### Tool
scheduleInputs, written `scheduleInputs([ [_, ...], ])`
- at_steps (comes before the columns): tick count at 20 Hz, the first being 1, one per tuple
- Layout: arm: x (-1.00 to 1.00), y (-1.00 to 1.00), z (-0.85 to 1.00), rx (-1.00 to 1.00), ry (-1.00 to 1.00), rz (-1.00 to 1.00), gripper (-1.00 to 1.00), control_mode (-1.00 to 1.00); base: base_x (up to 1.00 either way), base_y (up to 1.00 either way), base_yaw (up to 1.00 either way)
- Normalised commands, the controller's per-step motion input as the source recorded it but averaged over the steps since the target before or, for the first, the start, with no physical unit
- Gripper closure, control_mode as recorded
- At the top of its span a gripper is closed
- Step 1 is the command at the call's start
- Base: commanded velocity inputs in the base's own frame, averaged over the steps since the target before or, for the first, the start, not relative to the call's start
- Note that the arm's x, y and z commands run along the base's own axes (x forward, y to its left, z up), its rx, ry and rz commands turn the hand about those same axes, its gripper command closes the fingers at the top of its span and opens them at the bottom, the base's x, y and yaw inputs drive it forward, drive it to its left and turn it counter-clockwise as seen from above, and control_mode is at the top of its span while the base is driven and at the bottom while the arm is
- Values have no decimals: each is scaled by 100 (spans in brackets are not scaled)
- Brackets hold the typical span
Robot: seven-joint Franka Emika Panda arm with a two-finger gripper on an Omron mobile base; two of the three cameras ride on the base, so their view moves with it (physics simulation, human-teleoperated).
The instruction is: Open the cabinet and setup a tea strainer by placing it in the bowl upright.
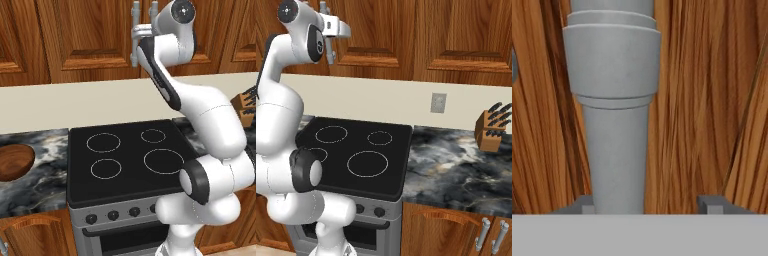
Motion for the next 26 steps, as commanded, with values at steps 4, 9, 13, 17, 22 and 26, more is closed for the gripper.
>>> scheduleInputs([
  [4,-12,3,2,0,0,0,100,-100,0,0,0],
  [9,-88,0,15,0,-3,2,100,-100,0,0,0],
  [13,-100,-9,23,0,-1,4,100,-100,0,0,0],
  [17,-100,-34,18,6,0,2,100,-100,0,0,0],
  [22,-100,-98,1,19,6,13,100,-100,0,0,0],
  [26,-100,-88,0,19,9,13,100,-100,0,0,0],
])
